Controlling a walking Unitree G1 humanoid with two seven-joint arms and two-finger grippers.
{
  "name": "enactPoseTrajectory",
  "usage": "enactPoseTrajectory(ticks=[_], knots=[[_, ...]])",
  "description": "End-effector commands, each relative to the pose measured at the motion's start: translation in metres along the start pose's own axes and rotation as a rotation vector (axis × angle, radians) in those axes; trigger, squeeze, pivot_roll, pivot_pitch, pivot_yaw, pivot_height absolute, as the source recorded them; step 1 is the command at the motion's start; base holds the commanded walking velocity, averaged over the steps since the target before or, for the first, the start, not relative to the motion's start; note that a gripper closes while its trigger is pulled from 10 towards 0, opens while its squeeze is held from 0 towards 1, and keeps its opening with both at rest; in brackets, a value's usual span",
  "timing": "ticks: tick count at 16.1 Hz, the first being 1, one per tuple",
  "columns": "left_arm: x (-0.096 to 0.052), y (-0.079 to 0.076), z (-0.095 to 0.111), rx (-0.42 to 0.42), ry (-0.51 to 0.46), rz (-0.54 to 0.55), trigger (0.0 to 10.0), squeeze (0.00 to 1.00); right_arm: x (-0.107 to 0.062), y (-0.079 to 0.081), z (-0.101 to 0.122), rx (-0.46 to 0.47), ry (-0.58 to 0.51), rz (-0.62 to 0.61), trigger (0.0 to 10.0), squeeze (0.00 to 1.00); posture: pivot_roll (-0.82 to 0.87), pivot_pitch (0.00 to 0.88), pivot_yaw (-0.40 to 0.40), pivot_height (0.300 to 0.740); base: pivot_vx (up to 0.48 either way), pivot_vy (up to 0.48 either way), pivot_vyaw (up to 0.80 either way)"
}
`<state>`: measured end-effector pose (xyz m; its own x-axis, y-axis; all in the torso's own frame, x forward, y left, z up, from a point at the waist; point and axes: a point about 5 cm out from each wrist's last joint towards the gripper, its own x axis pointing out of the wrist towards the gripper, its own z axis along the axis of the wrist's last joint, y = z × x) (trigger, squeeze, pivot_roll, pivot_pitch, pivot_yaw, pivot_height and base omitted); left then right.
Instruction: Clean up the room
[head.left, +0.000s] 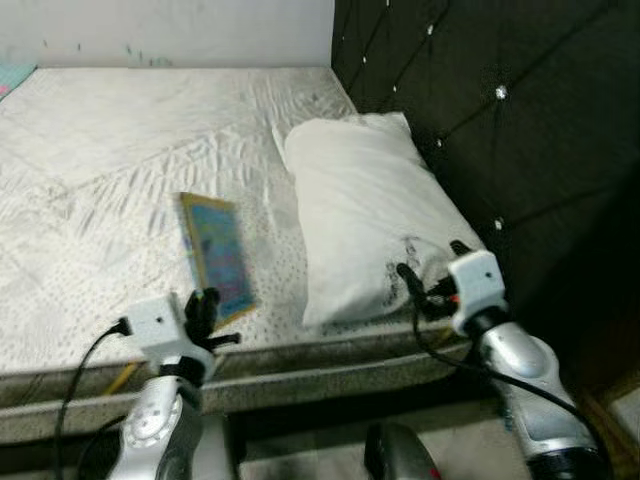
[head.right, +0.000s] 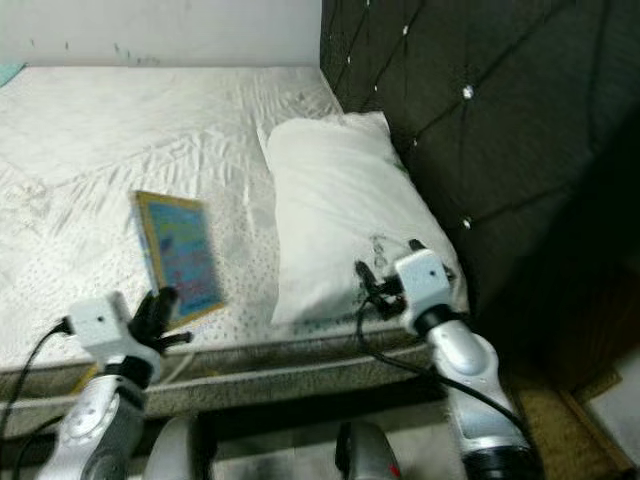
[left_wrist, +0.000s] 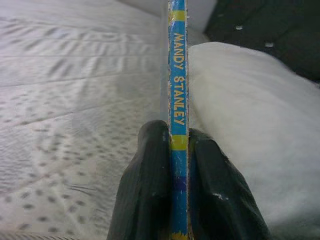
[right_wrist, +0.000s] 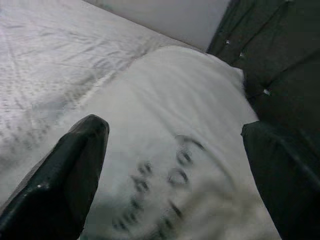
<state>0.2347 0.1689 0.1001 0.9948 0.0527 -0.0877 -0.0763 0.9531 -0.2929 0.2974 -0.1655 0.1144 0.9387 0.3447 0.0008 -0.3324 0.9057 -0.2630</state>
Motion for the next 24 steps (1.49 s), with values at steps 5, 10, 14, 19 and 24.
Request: enactPoseTrajectory(ticks=[5,10,14,19,24], knots=[[0.0,0.0,0.007,-0.005,-0.031,0.016,10.0,0.0,0.0,-0.002,0.003,-0.032,-0.008,0.004,10.0,0.0,-0.14,0.061,-0.053,0.572,0.103,0.0,0.0],[0.0,0.002,0.006,-0.007,-0.021,0.047,10.0,0.0,-0.002,-0.001,0.003,-0.015,-0.004,0.014,10.0,0.0,-0.14,0.067,-0.059,0.572,0.0,0.0,0.42],[0.001,0.002,0.005,-0.01,-0.019,0.051,10.0,0.0,-0.001,0.002,0.004,-0.052,-0.012,0.033,10.0,0.0,-0.14,0.071,-0.06,0.572,0.0,0.0,0.74],[0.013,0.023,0.001,-0.076,0.046,0.072,10.0,0.0,-0.006,-0.004,0.0,-0.027,0.008,-0.006,10.0,0.0,-0.15,0.079,-0.064,0.572,0.0,0.0,0.32],[0.033,0.024,0.008,-0.104,0.101,-0.063,10.0,0.0,-0.014,-0.012,-0.002,-0.045,0.031,-0.016,10.0,0.0,-0.17,0.09,-0.083,0.572,0.0,0.0,0.0]])
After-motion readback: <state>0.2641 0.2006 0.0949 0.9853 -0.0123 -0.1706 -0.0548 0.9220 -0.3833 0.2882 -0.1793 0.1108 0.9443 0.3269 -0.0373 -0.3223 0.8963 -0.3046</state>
